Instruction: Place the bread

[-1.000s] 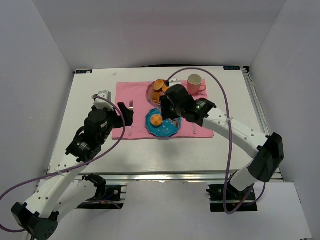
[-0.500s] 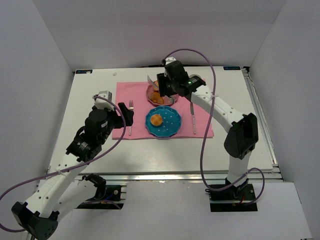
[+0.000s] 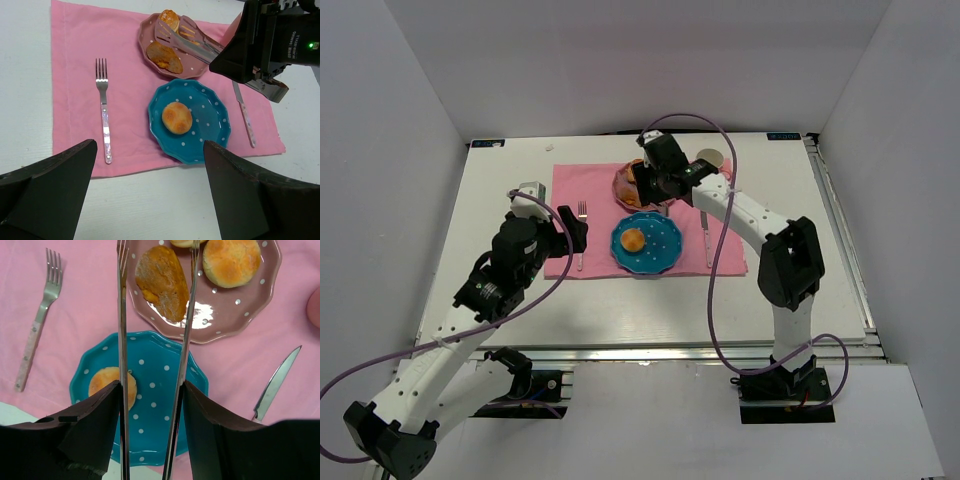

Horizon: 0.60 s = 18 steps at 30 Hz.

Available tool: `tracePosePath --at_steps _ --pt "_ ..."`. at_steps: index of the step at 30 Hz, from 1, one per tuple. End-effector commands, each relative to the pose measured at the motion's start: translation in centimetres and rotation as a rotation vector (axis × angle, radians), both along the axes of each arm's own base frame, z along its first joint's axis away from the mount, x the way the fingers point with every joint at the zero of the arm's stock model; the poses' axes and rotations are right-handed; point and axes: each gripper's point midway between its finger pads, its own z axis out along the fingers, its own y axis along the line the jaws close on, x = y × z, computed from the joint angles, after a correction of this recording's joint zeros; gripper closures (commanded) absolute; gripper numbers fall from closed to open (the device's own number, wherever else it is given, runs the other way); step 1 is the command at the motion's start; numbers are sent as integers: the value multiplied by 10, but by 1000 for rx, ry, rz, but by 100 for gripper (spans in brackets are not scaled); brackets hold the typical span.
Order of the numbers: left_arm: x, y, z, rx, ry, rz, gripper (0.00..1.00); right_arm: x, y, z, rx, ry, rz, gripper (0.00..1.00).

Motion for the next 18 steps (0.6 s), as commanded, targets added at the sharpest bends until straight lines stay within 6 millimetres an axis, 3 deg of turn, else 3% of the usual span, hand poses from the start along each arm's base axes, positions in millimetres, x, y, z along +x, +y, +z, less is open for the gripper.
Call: tracePosePath --at_steps 1,12,18 --pt "1 -3 8 -11 -16 -11 2 8 2 -7 5 -14 11 43" --pt "2 -2 3 -2 -5 -7 2 -3 4 -45 0 63 28 44" --pt "1 -2 1 0 -3 -8 2 -9 4 -50 7 86 34 52"
